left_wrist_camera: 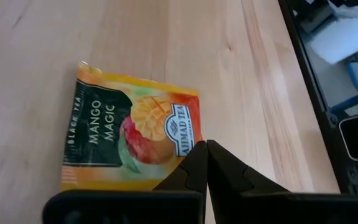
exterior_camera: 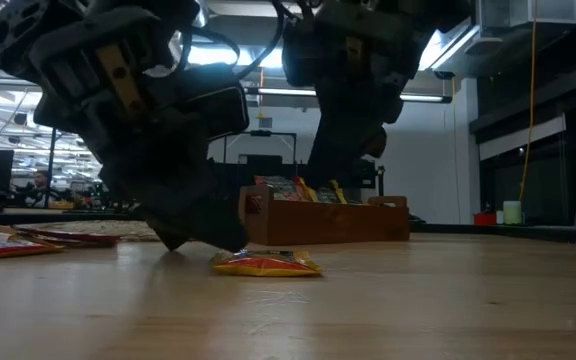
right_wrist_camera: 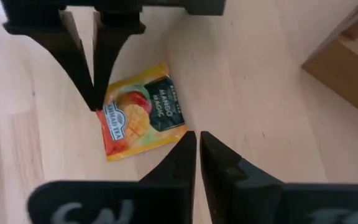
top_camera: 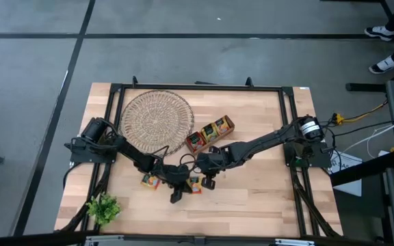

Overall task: Pick & Place Tea
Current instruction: Put the orange tea bag into the right section of the wooden organizer

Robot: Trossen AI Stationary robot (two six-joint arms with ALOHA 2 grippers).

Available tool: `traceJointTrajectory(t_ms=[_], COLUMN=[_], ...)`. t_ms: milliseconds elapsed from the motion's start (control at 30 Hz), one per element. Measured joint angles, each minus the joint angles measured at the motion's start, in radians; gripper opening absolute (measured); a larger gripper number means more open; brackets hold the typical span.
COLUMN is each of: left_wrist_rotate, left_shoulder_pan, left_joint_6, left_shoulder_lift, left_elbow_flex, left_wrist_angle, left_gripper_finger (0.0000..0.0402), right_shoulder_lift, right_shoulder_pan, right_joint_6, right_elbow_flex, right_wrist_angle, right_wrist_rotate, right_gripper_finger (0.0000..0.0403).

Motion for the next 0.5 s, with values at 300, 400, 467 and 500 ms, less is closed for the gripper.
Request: traceJointTrajectory(t_ms=[300,400,467,500], left_wrist_rotate=[-0.001,0.003,0.006,0.007], left_shoulder_pan=[-0.002,-0.002,-0.002,-0.002], left_joint_6=[-0.041,-0.042,-0.041,-0.037], left_shoulder_lift=[0.002,0.002,0.002,0.002], left_elbow_flex=[0.000,0.000,0.000,0.000], left_wrist_angle=[-0.016,-0.021,-0.027,-0.034], left_gripper_finger=[0.0001,0.0002,0.0002,0.0001], right_shoulder_lift=[0.018,0.030,0.035,0.040], right_shoulder_pan=[-0.016,-0.017,-0.017,-0.017], right_joint_6=[0.025,0.032,0.057,0.068], right_elbow_flex=[0.000,0.000,0.000,0.000], right_wrist_angle=[0.003,0.015,0.008,0.020], right_wrist_rotate=[-0.060,-0.061,-0.061,-0.062], right_gripper_finger=[0.0084,0.0115,0.0133,0.0140])
